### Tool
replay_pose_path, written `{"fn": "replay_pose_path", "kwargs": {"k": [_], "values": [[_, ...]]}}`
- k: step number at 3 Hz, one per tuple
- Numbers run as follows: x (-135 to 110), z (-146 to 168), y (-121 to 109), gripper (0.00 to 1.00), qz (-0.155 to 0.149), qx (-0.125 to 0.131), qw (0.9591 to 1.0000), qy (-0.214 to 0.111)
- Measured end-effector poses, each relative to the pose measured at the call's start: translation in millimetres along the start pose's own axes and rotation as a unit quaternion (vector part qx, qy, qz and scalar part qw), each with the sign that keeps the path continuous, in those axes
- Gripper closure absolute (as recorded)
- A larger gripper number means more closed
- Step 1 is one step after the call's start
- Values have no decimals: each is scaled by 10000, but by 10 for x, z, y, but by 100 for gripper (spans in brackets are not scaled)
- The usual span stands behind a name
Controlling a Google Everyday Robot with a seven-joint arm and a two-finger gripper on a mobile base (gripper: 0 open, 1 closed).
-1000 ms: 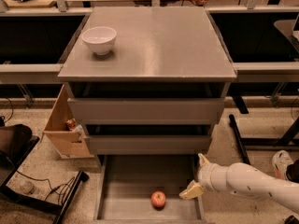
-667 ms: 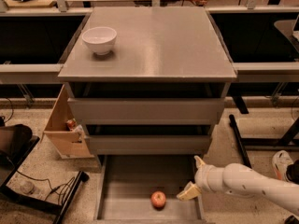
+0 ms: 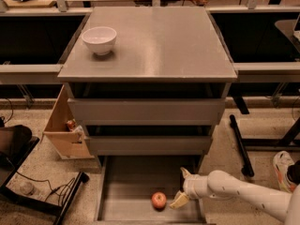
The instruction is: Pick apple from bottom drawer and place on counter
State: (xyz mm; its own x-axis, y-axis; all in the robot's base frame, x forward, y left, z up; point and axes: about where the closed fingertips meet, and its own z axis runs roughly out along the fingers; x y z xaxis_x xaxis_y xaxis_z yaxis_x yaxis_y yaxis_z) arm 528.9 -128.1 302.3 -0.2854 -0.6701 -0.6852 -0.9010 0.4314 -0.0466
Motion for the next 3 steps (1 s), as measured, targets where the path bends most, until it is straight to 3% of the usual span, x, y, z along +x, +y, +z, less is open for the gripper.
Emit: {"fn": "replay_pose_path", "kwargs": {"k": [2, 3], "values": [[443, 988, 3, 0, -332, -402, 9986, -59], [581, 1308, 1, 0, -426, -501, 9978, -107]]}}
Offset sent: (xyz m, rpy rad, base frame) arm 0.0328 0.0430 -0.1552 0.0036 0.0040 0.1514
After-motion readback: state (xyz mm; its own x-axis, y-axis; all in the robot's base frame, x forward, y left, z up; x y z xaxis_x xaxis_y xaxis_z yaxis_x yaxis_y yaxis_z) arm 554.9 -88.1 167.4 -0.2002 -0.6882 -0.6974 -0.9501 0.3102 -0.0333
